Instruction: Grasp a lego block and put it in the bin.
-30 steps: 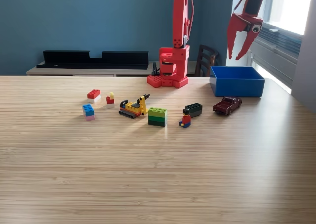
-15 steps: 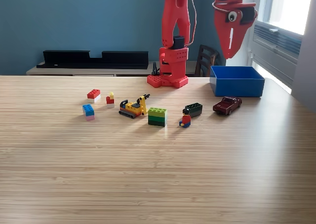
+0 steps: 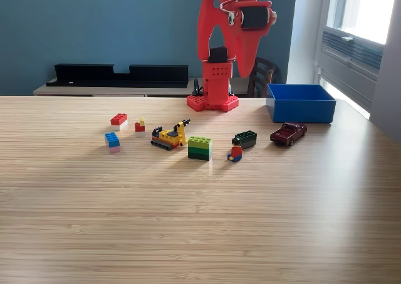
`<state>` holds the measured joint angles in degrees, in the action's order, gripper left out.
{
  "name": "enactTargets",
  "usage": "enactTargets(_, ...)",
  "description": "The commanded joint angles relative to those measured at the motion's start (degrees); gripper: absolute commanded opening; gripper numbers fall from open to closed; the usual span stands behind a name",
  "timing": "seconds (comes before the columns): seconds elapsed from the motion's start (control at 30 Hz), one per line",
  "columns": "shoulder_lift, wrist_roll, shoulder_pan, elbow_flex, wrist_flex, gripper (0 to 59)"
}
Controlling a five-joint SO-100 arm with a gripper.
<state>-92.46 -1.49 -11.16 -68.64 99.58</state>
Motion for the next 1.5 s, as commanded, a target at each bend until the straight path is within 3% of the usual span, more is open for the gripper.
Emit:
enactTargets(0.03,-4.7,0.3,0.5,3.2,2.0,0.1)
enactTargets(0.77,-4.7,-0.1,11.7,2.8,-1.8,0.1)
enactTargets(1.03,-4.7,-0.7,11.5,-1.5,-5.1,0.1)
enactTargets(1.5,-4.7,-1.8,11.4,-2.5,-5.3,0.1)
